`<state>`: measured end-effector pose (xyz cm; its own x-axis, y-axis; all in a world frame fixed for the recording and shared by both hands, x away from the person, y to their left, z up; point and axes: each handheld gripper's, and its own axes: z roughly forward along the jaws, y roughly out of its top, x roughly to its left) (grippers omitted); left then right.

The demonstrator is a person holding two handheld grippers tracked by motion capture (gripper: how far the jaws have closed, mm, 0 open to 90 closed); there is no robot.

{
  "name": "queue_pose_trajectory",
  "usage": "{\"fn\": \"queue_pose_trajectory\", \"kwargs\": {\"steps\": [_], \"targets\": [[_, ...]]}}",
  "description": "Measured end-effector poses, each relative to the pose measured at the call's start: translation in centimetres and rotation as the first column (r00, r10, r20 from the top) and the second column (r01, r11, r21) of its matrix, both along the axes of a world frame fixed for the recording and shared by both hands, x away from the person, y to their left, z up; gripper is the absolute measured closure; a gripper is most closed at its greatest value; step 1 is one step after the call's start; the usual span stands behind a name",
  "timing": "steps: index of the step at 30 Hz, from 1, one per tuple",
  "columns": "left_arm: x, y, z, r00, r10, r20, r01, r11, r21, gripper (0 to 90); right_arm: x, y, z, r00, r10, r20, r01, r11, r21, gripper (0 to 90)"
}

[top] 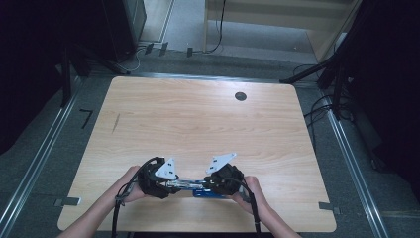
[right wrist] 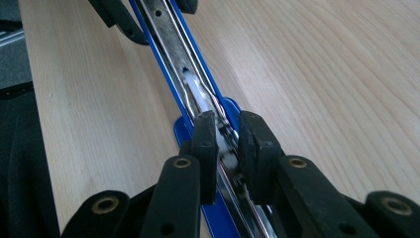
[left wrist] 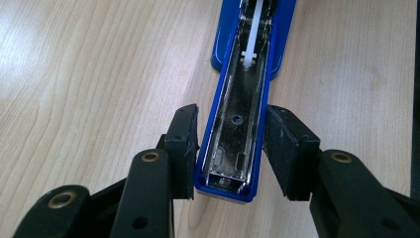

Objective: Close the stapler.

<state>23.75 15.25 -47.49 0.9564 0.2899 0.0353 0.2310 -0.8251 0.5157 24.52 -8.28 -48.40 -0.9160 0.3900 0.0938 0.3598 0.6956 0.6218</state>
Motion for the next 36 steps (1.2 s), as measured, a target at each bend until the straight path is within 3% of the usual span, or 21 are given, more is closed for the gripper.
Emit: {"fn": "queue_pose_trajectory", "kwargs": {"steps": [3, 5, 12, 17, 26, 30, 36], "targets": [[0.0, 0.0, -0.1, 1.0, 0.008, -0.003, -0.008, 1.0, 0.004, 58.2, 0.1, 0.8, -0.6, 0.9999, 0.014, -0.003, -0.014, 1.0, -0.018, 80.4], [0.0, 0.0, -0.2, 0.9998, 0.018, -0.013, -0.018, 0.9997, 0.014, 57.7, 0.1, 0.9, -0.7, 0.9999, 0.008, -0.01, -0.008, 1.0, 0.0, 82.6], [0.3, 0.2, -1.6, 0.9974, 0.046, -0.055, -0.042, 0.9954, 0.086, 57.6, 0.3, 0.8, -0.9, 0.9996, 0.005, -0.027, -0.005, 1.0, 0.011, 83.4], [0.2, 0.3, -1.0, 0.9984, 0.039, -0.04, -0.038, 0.999, 0.024, 61.6, 0.3, 0.7, -0.9, 0.9996, 0.003, -0.027, -0.003, 1.0, 0.018, 83.7], [0.1, 0.2, -0.5, 0.9996, 0.025, -0.014, -0.025, 0.9996, 0.007, 61.6, 0.0, 0.9, -0.8, 1.0, 0.008, 0.001, -0.008, 1.0, 0.014, 83.8], [0.0, 0.0, -0.2, 0.9998, 0.021, 0.0, -0.021, 0.9998, -0.007, 61.5, -0.5, 1.4, -0.6, 0.9993, 0.018, 0.034, -0.018, 1.0, 0.002, 82.7], [-0.2, -0.6, 0.0, 0.9996, 0.026, 0.011, -0.026, 0.9989, -0.038, 61.6, -0.7, 1.6, -0.3, 0.9979, 0.022, 0.061, -0.024, 1.0, 0.019, 83.4]]}}
